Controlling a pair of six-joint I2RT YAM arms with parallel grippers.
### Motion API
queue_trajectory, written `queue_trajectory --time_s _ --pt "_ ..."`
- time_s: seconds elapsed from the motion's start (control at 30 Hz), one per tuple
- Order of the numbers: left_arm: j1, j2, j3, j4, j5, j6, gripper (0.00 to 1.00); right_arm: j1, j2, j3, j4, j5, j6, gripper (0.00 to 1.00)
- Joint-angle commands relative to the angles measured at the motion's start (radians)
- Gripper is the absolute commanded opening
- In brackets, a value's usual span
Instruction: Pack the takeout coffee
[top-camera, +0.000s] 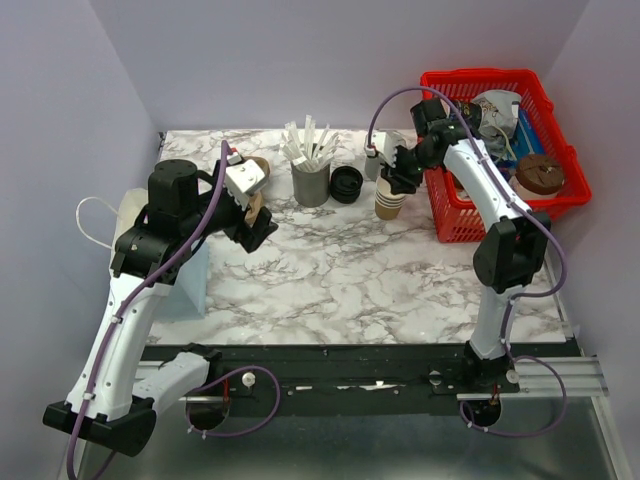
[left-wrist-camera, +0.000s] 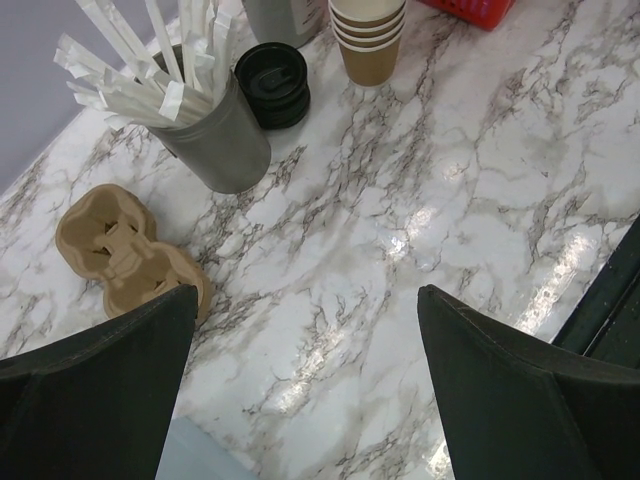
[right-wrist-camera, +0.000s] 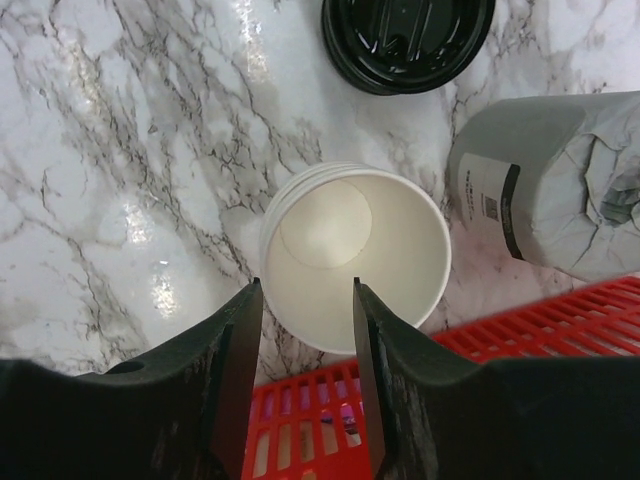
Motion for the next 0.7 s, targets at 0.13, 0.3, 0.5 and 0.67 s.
queue_trajectory --time_s 0.13,0.3,0.5,0.67 --pt "0.009 -0.002 -0.017 0.026 -0.008 0.011 0.99 0.008 0.044 -0.025 -0.08 0.037 -0.096 0.48" --pt "0.012 0.006 -0.02 0.027 -0.006 0.011 0.99 0.012 0.046 -0.035 -0.079 0.048 -0.122 0.47" --pt "0.015 0.01 -0.021 0.032 -0.003 0.008 0.99 0.017 0.063 -0.032 -0.082 0.061 -0.134 0.43" --pt "0.019 0.012 -0.021 0.032 -0.006 0.009 0.99 0.02 0.078 -0.016 -0.096 0.069 -0.139 0.34"
